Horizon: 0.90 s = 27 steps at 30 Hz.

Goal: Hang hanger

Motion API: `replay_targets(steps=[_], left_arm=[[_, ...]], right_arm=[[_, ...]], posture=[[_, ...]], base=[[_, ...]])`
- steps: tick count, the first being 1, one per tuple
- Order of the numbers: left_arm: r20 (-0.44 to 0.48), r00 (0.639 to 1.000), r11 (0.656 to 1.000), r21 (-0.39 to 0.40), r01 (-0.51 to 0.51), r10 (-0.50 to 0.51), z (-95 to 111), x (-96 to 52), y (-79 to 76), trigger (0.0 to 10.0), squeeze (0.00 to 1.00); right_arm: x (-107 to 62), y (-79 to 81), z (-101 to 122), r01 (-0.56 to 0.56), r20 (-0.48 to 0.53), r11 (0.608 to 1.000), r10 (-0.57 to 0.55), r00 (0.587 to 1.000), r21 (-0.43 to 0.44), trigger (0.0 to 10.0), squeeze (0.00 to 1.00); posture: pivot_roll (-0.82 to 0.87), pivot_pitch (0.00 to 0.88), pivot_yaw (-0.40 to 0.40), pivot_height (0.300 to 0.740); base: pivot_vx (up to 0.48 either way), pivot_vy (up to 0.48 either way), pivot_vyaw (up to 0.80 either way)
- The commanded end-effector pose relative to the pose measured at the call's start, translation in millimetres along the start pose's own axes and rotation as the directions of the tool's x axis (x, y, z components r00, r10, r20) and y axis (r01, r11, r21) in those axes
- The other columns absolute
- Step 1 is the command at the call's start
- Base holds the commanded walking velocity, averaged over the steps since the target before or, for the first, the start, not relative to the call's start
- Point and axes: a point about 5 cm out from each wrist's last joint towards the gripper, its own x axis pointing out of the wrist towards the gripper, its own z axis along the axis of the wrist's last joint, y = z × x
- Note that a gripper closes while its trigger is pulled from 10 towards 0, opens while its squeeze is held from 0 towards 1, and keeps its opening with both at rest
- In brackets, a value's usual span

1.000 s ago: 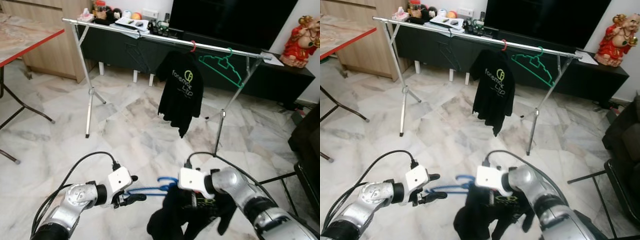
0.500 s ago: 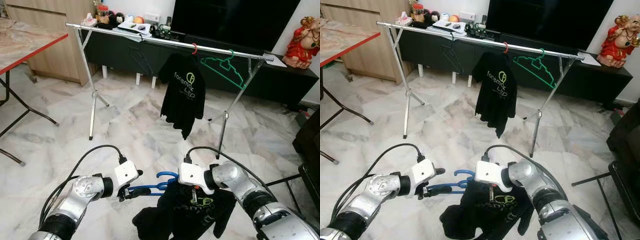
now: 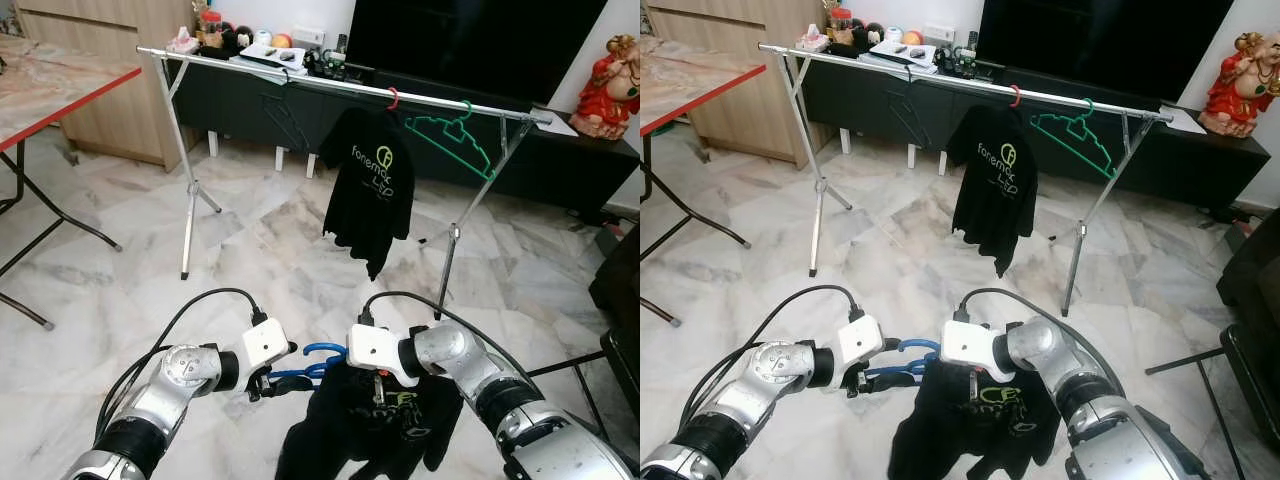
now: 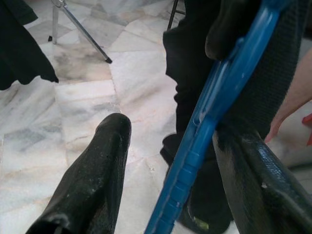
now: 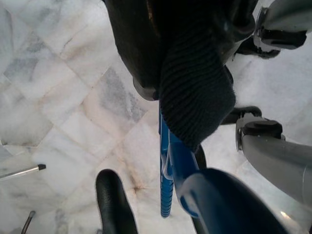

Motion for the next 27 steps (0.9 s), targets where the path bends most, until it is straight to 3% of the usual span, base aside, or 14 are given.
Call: replay_targets(steps=[1,8,12,22,23,24,25,26,27], left_arm=[[0.014,1.0,1.0,0.005,0.014,-0.014,5.5,3.3,0.4,10.0,0.0],[0.022,0.999,0.999,-0.002,0.033,-0.033,8.4,7.6,-0.9,10.0,0.0],[0.019,0.999,0.999,-0.001,0.037,-0.037,9.0,8.7,-1.3,10.0,0.0],[0.015,0.999,1.0,0.011,0.029,-0.029,8.6,11.5,-2.8,9.4,0.0],[0.015,1.0,1.0,0.015,0.026,-0.026,9.4,12.3,-2.4,8.4,0.0],[0.014,1.0,1.0,0.017,0.025,-0.026,9.6,12.5,-2.3,8.4,0.0],[0.014,1.0,0.999,0.018,0.026,-0.026,9.8,12.7,-2.2,5.5,0.0],[0.014,1.0,0.999,0.019,0.026,-0.026,9.9,12.8,-2.2,4.5,0.0],[0.013,1.0,0.999,0.021,0.025,-0.025,10.3,12.8,-1.6,2.4,0.0]], right_arm=[[-5.5,-5.6,2.9,0.001,-0.011,1.0,-0.001,1.0,-0.023,10.0,0.0],[-2.4,-8.4,5.3,0.036,-0.033,0.999,-0.037,0.999,-0.037,10.0,0.0],[-2.3,-13.8,8.3,0.118,-0.022,0.992,-0.119,0.993,-0.042,10.0,0.0],[-3.7,-11.8,12.6,0.036,0.035,0.999,-0.036,0.999,-0.002,10.0,0.0],[-3.8,-11.1,11.8,0.026,0.031,1.0,-0.026,0.999,-0.001,10.0,0.0],[-3.8,-11.1,11.7,0.026,0.029,1.0,-0.026,0.999,0.0,10.0,0.0],[-4.0,-11.0,11.4,0.025,0.028,1.0,-0.025,0.999,0.001,10.0,0.0],[-4.4,-11.2,11.4,0.023,0.029,1.0,-0.023,0.999,0.001,10.0,0.0],[-5.2,-11.6,11.8,0.017,0.03,1.0,-0.018,0.999,0.001,10.0,0.0]], posture=[[0.05,0.044,-0.154,0.74],[0.05,0.051,-0.161,0.74],[0.05,0.055,-0.162,0.74],[0.04,0.059,-0.162,0.74],[0.04,0.059,-0.162,0.74],[0.04,0.059,-0.162,0.74],[0.04,0.059,-0.162,0.74],[0.04,0.059,-0.162,0.74],[0.04,0.06,-0.162,0.74]], base=[[0.0,0.0,0.0],[0.0,0.0,0.0],[0.0,0.0,0.0],[0.0,0.0,0.0],[0.0,0.0,0.0],[0.0,0.0,0.0],[0.0,0.0,0.0],[0.0,0.0,0.0],[0.0,0.0,0.0]])
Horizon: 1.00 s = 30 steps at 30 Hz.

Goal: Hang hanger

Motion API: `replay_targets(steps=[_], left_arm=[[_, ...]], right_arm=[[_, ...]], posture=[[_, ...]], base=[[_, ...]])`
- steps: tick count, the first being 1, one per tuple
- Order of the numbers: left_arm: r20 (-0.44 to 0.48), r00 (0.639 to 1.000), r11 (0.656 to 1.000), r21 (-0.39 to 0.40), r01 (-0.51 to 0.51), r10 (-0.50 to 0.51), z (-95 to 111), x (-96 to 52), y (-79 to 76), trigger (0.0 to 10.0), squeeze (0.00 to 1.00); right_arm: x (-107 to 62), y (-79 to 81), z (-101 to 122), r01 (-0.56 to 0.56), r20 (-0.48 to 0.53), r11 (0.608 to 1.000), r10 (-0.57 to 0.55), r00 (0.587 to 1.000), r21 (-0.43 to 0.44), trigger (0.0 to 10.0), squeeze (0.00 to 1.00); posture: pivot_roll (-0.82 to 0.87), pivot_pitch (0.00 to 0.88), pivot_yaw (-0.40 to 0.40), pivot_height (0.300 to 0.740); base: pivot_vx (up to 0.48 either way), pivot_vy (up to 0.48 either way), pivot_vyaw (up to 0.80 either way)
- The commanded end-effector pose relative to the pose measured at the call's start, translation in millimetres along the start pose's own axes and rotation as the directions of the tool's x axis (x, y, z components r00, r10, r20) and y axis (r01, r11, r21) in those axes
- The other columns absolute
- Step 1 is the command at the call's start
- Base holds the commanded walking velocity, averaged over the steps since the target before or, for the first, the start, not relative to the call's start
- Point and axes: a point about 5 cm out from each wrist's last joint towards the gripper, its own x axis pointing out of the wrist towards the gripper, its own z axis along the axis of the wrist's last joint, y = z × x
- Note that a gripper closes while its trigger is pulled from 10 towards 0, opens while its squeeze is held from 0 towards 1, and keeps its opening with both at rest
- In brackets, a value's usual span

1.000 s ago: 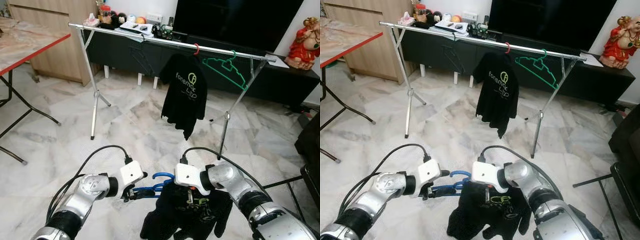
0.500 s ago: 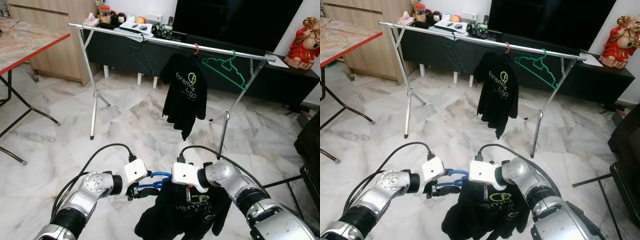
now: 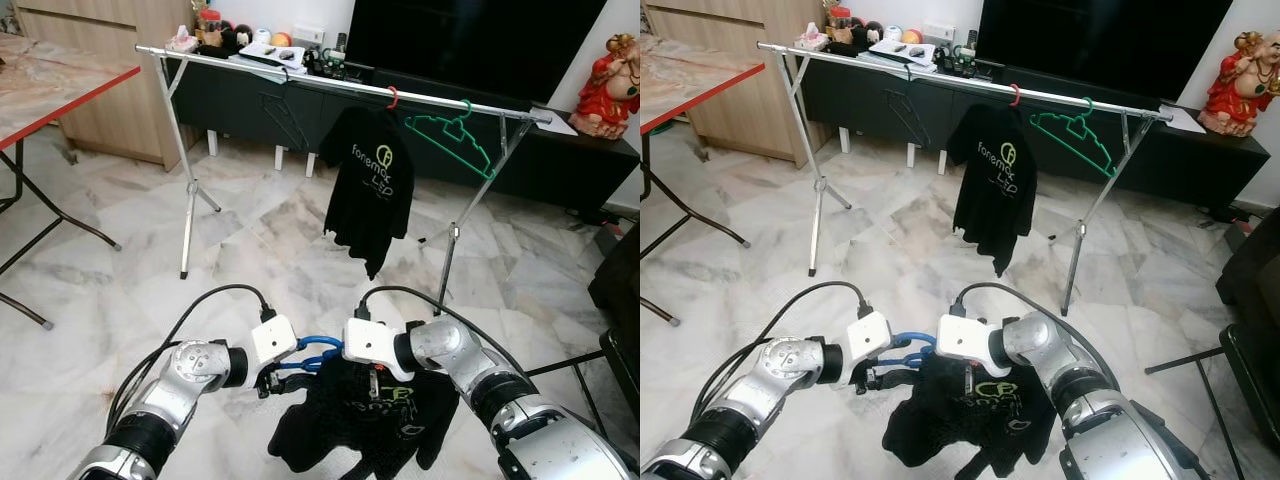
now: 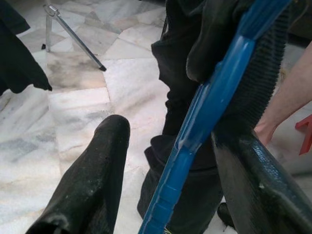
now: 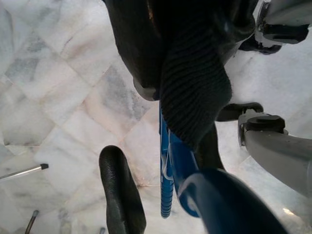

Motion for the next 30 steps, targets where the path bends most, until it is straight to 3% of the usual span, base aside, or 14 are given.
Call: replay_targets(steps=[1,2,30], left_arm=[[-0.005,1.0,1.0,0.02,0.013,-0.013,4,4.4,-0.2,2.4,0.0],[-0.003,1.0,1.0,0.021,0.011,-0.011,4,4.4,0.3,0.0,0.0],[0.041,0.999,0.999,0.038,0.017,-0.019,16,12.7,-0.8,0.0,0.0]], right_arm=[[-6.1,-7.4,6,0.012,0.015,1.0,-0.012,1.0,-0.01,10.0,0.0],[-6.5,-7.6,7,0.007,0.018,1.0,-0.007,1.0,-0.011,10.0,0.0],[-3.4,-5.7,8,-0.009,0.022,1.0,0.01,1.0,-0.005,10.0,0.0]], posture=[[0.04,0.06,-0.162,0.74],[0.04,0.059,-0.162,0.74],[0.05,0.064,-0.164,0.74]], base=[[0.0,0.0,0.0],[0.0,0.0,0.0],[0.0,0.0,0.0]])
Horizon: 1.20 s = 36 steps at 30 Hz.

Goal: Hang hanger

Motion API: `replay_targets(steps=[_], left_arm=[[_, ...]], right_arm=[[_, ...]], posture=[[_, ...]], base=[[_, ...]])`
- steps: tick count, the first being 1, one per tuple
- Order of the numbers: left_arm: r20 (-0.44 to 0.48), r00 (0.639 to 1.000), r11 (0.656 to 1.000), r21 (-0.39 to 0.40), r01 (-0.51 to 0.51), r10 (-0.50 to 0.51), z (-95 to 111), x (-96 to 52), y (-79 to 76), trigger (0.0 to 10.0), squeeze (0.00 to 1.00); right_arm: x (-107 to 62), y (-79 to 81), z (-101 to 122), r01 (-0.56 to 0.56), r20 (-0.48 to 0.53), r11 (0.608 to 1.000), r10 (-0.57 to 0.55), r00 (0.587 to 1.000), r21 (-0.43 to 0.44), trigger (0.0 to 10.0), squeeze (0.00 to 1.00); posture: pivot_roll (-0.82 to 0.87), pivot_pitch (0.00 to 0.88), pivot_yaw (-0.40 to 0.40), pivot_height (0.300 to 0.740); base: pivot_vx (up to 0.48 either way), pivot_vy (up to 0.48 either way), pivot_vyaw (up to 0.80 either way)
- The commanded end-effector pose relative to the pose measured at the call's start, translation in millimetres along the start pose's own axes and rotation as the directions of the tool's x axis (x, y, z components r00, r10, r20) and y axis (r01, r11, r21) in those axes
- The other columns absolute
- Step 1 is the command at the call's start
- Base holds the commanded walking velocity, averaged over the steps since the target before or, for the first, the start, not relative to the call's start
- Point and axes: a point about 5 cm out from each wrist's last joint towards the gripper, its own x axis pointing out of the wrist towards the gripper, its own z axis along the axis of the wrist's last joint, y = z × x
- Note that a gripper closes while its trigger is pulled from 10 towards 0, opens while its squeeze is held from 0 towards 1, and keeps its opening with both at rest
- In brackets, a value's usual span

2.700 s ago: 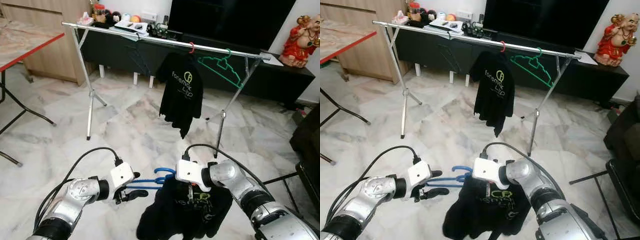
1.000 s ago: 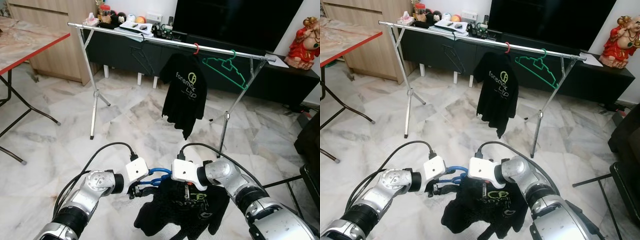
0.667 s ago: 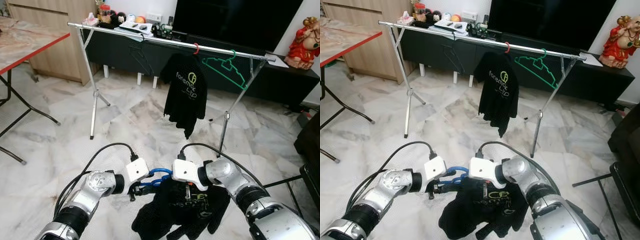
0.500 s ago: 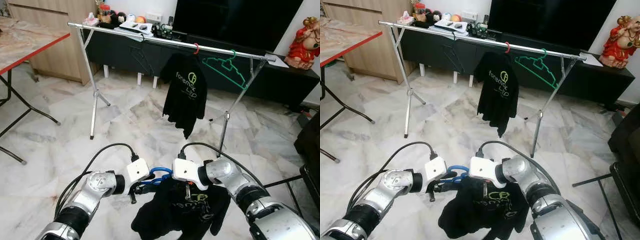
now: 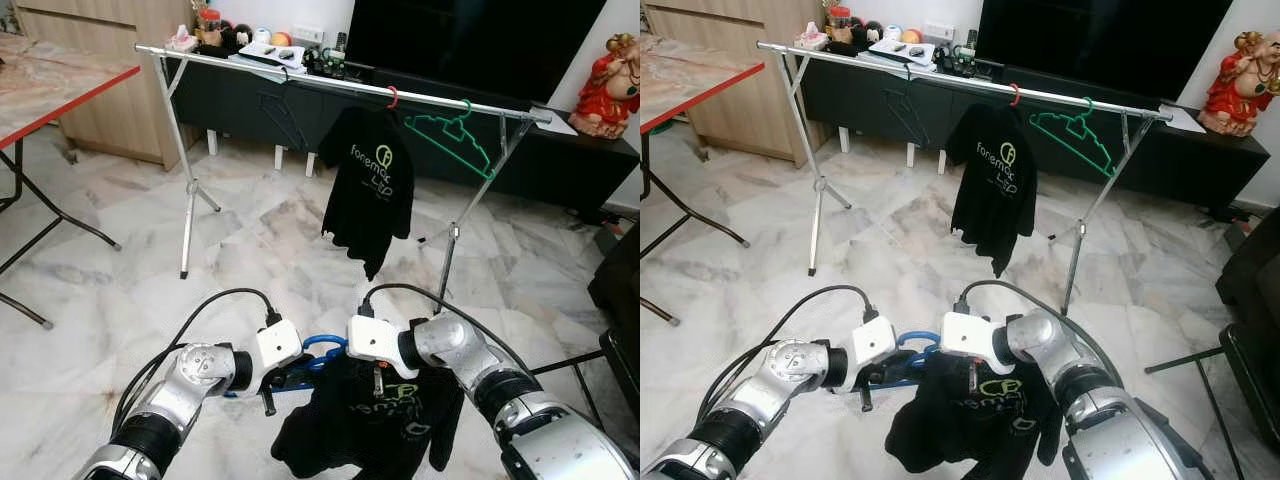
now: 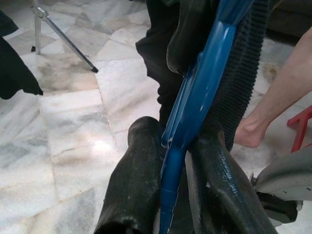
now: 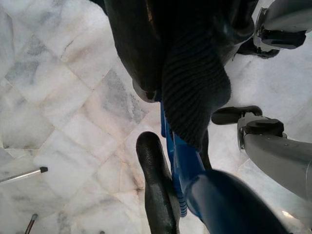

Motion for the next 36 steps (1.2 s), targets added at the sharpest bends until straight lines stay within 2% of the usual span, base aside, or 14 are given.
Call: replay_targets(steps=[1,29,30,31,36], left_arm=[[0.033,0.999,0.999,0.029,-0.023,0.022,13.5,5.7,5.6,0.0,0.0],[0.037,0.998,0.998,0.032,-0.047,0.046,13.4,7.4,6.4,0.0,0.0],[0.04,0.998,0.998,0.028,-0.053,0.052,13.2,7.6,6.3,0.0,0.0],[0.041,0.998,0.998,0.026,-0.053,0.052,12.9,7.7,5.8,0.0,0.0],[0.037,0.998,0.998,0.022,-0.053,0.052,9.2,7.1,3.2,0.0,0.0]], right_arm=[[1.2,-2.5,7.4,-0.009,0.024,1.0,0.009,1.0,-0.008,10.0,0.0],[-3.5,-4.6,4.8,-0.004,0.018,1.0,0.004,1.0,0.013,10.0,0.0],[-3.9,-4.3,4.1,-0.009,0.019,1.0,0.009,1.0,0.02,10.0,0.45],[-4.2,-4.1,3.9,-0.013,0.02,1.0,0.012,1.0,0.02,10.0,1.0],[-6.9,-3.7,2.9,-0.041,0.024,0.999,0.041,0.999,0.032,10.0,1.0]], posture=[[0.05,0.064,-0.164,0.74],[0.03,0.046,-0.161,0.74],[0.03,0.046,-0.161,0.74],[0.03,0.045,-0.161,0.74],[0.03,0.039,-0.162,0.74]], base=[[0.0,0.0,0.0],[0.0,0.0,0.0],[0.0,0.0,0.0],[0.0,0.0,0.0],[0.0,0.0,0.0]])
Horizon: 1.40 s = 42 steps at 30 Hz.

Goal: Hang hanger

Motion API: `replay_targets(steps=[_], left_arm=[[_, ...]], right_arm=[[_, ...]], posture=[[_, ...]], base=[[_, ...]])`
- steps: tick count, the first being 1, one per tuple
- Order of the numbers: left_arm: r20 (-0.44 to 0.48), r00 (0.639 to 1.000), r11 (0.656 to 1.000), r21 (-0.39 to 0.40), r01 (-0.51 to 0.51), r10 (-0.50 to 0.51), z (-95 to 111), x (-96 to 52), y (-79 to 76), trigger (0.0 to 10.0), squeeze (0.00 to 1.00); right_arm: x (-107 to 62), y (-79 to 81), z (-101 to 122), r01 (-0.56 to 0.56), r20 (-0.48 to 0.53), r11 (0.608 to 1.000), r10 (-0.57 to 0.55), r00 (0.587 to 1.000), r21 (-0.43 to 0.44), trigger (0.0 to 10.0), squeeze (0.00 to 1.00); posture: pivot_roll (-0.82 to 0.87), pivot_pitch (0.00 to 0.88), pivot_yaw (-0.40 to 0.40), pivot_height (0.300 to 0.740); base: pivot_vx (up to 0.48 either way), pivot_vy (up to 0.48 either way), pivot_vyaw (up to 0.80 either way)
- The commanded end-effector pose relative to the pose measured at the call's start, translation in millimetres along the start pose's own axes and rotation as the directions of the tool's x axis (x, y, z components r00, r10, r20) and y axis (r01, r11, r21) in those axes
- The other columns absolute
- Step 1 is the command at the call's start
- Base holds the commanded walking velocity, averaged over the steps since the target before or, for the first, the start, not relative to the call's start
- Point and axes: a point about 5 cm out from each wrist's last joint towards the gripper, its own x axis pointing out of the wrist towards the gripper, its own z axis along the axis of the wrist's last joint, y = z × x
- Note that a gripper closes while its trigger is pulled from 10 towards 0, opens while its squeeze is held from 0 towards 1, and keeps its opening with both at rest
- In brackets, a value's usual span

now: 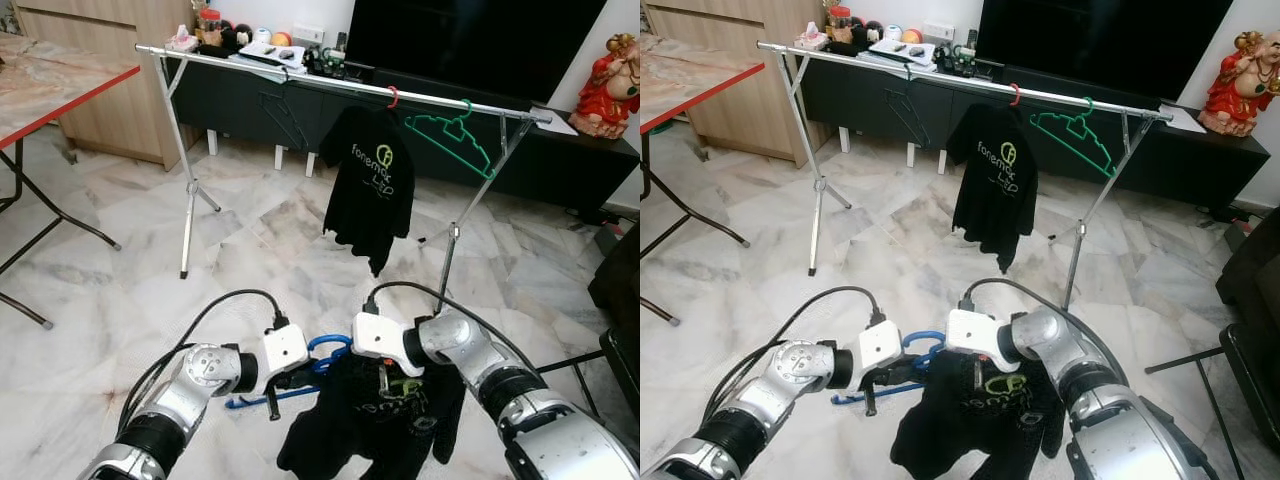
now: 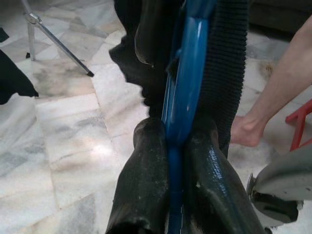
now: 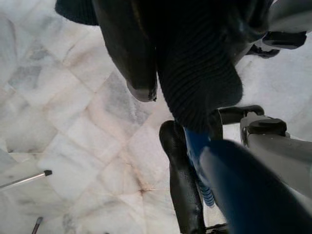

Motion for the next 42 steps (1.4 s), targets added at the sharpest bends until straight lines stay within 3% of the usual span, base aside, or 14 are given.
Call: replay_targets(steps=[1,10,12,13,14,15,35,36,37,38,39,40,41,42], left_arm=[[0.03,0.997,0.998,-0.008,-0.069,0.069,6,-1.0,7.7,0.0,0.0],[0.024,0.997,0.997,-0.012,-0.075,0.075,3,-2.0,7.0,0.0,0.0],[0.024,0.997,0.997,-0.013,-0.077,0.077,3,-1.8,6.7,0.0,0.0],[0.024,0.997,0.997,-0.013,-0.078,0.078,3,-1.6,6.5,0.0,0.0],[0.024,0.997,0.997,-0.014,-0.079,0.079,3,-1.5,6.5,0.0,0.0],[0.025,0.996,0.997,-0.015,-0.08,0.08,3,-1.6,6.4,0.0,0.0],[0.013,0.995,0.995,-0.026,-0.095,0.096,-3,-4.3,5.6,0.0,0.0],[0.012,0.995,0.995,-0.026,-0.096,0.096,-3,-4.5,5.5,0.0,0.0],[0.012,0.995,0.995,-0.027,-0.096,0.096,-3,-4.6,5.5,0.0,0.0],[0.011,0.995,0.995,-0.027,-0.096,0.097,-4,-4.6,5.6,0.0,0.0],[0.011,0.995,0.995,-0.027,-0.096,0.096,-4,-4.6,5.6,0.0,0.0],[0.01,0.995,0.995,-0.026,-0.096,0.096,-4,-4.6,5.7,0.0,0.0],[0.01,0.995,0.995,-0.026,-0.096,0.096,-3,-4.5,5.9,0.0,0.0],[0.011,0.995,0.995,-0.025,-0.096,0.096,-3,-4.4,6.0,0.0,0.0]], right_arm=[[1.2,2.0,3,-0.049,0.022,0.999,0.048,0.999,0.004,10.0,1.0],[-5.4,-0.4,0,-0.038,-0.003,0.999,0.038,0.999,-0.014,10.0,1.0],[-6.3,-1.4,0,-0.017,0.006,1.0,0.017,1.0,-0.011,10.0,0.94],[-6.7,-1.8,0,-0.01,0.019,1.0,0.01,1.0,-0.005,10.0,0.71],[-7.0,-2.3,0,-0.002,0.028,1.0,0.002,1.0,-0.001,10.0,0.2],[-7.5,-2.7,1,0.005,0.048,1.0,-0.006,0.999,0.016,10.0,0.0],[-25.1,-8.2,-7,0.113,0.258,0.969,-0.169,0.951,0.218,10.0,0.0],[-25.4,-7.3,-8,0.11,0.26,0.969,-0.168,0.951,0.223,9.0,0.0],[-25.6,-6.7,-9,0.109,0.26,0.969,-0.167,0.951,0.224,9.0,0.0],[-25.5,-5.8,-10,0.107,0.26,0.969,-0.165,0.951,0.224,5.0,0.0],[-25.4,-5.2,-11,0.108,0.259,0.968,-0.166,0.952,0.226,5.0,0.0],[-25.4,-4.7,-12,0.109,0.259,0.967,-0.169,0.951,0.232,3.8,0.0],[-25.1,-3.6,-13,0.109,0.26,0.965,-0.171,0.95,0.239,0.0,0.0],[-25.0,-3.3,-14,0.108,0.26,0.965,-0.171,0.95,0.24,0.0,0.0]], posture=[[0.03,0.038,-0.161,0.74],[0.02,0.048,-0.166,0.74],[0.02,0.049,-0.167,0.74],[0.02,0.051,-0.168,0.74],[0.02,0.055,-0.168,0.74],[0.02,0.057,-0.168,0.74],[0.01,0.076,-0.164,0.74],[0.01,0.076,-0.164,0.74],[0.01,0.076,-0.163,0.74],[0.01,0.076,-0.163,0.74],[0.01,0.076,-0.163,0.74],[0.01,0.076,-0.163,0.74],[0.01,0.076,-0.162,0.74],[0.01,0.076,-0.162,0.74]], base=[[0.0,0.0,0.0],[0.0,0.0,0.0],[0.0,0.0,0.0],[0.0,0.0,0.0],[0.0,0.0,0.0],[0.0,0.0,0.0],[0.0,0.0,0.0],[0.0,0.0,0.0],[0.0,0.0,0.0],[0.0,0.0,0.0],[0.0,0.0,0.0],[0.0,0.0,0.0],[0.0,0.0,0.0],[0.0,0.0,0.0]])
